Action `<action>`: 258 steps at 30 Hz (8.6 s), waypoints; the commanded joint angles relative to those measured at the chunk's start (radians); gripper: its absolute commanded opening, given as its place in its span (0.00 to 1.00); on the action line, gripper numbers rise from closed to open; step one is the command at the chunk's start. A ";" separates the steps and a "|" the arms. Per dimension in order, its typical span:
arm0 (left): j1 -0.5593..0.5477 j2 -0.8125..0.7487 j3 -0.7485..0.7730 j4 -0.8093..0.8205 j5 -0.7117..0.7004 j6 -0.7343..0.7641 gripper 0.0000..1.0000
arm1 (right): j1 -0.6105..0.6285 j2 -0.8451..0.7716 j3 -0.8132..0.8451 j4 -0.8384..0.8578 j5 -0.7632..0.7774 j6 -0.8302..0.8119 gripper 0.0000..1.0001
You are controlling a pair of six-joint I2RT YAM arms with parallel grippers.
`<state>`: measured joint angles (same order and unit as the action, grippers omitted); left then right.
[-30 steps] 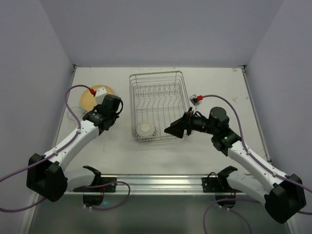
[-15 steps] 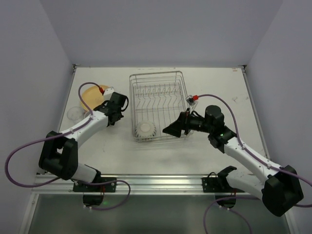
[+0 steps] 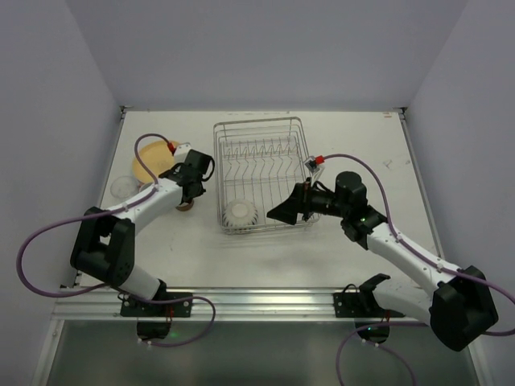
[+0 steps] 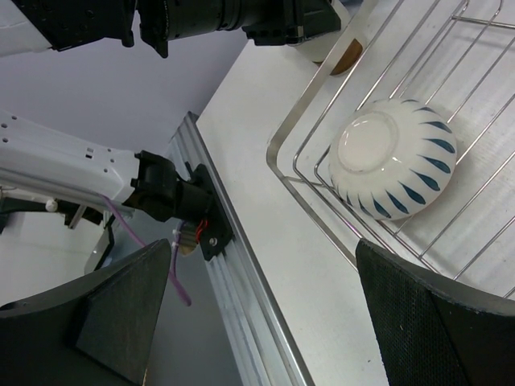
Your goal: Unload the mixed dishes from the dish rack
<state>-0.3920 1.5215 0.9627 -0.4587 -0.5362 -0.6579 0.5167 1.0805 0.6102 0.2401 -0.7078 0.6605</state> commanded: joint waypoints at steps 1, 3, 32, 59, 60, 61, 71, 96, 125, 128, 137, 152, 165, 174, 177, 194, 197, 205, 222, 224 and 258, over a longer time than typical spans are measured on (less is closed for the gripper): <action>0.010 -0.037 0.027 0.041 -0.030 0.021 0.29 | -0.001 0.002 0.037 0.038 -0.021 -0.022 0.99; 0.010 -0.050 0.027 0.040 -0.028 0.020 0.32 | -0.001 0.010 0.042 0.027 -0.013 -0.024 0.99; 0.010 -0.532 -0.146 0.156 0.084 -0.063 1.00 | 0.273 0.515 0.579 -0.660 0.769 -0.187 0.87; 0.010 -0.712 -0.223 0.215 0.143 -0.011 1.00 | 0.332 0.768 0.793 -0.814 0.981 -0.118 0.82; 0.010 -0.715 -0.223 0.215 0.143 -0.008 1.00 | 0.319 0.768 0.792 -0.815 0.979 -0.114 0.82; 0.010 -0.716 -0.223 0.216 0.143 -0.006 1.00 | 0.312 0.766 0.789 -0.815 0.976 -0.111 0.82; 0.012 -0.721 -0.228 0.221 0.173 0.015 1.00 | 0.215 0.750 0.737 -0.838 0.984 -0.094 0.81; -0.036 -0.454 -0.180 0.505 0.716 0.041 1.00 | 0.100 0.530 0.603 -0.733 0.751 -0.068 0.81; -0.174 -0.178 -0.249 0.775 0.630 -0.239 1.00 | 0.000 0.495 0.329 -0.311 0.380 0.097 0.80; -0.191 -0.149 -0.251 0.796 0.636 -0.258 1.00 | 0.000 0.506 0.319 -0.297 0.393 0.103 0.80; -0.226 -0.077 -0.237 0.782 0.610 -0.284 1.00 | -0.003 0.532 0.286 -0.249 0.441 0.132 0.86; -0.228 -0.063 -0.254 0.753 0.486 -0.296 1.00 | -0.004 0.541 0.189 -0.065 0.438 0.249 0.93; -0.226 -0.009 -0.225 0.742 0.466 -0.279 1.00 | 0.000 0.472 0.235 -0.212 0.567 0.177 0.92; -0.226 -0.009 -0.222 0.746 0.472 -0.278 1.00 | 0.000 0.443 0.243 -0.208 0.510 0.195 0.92; -0.226 -0.006 -0.222 0.747 0.476 -0.278 1.00 | 0.012 0.440 0.244 -0.208 0.519 0.200 0.91; -0.226 -0.004 -0.206 0.743 0.481 -0.269 1.00 | 0.049 0.463 0.329 -0.286 0.541 0.168 0.89; -0.226 -0.004 -0.208 0.741 0.482 -0.269 1.00 | 0.057 0.478 0.327 -0.283 0.539 0.175 0.89; -0.228 -0.007 -0.208 0.742 0.481 -0.269 1.00 | 0.071 0.447 0.223 -0.197 0.545 0.275 0.89; -0.228 -0.003 -0.211 0.752 0.487 -0.275 1.00 | 0.071 0.518 0.112 0.005 0.539 0.425 0.88; -0.228 -0.001 -0.209 0.755 0.489 -0.275 1.00 | 0.071 0.533 0.106 0.025 0.536 0.442 0.87; -0.229 0.063 -0.206 0.787 0.532 -0.289 1.00 | 0.075 0.464 -0.105 0.426 0.623 0.420 0.58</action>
<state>-0.6220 1.5726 0.7372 0.3347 -0.0074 -0.9394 0.5957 1.5826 0.5323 0.6003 -0.1204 1.0992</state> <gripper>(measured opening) 0.997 0.697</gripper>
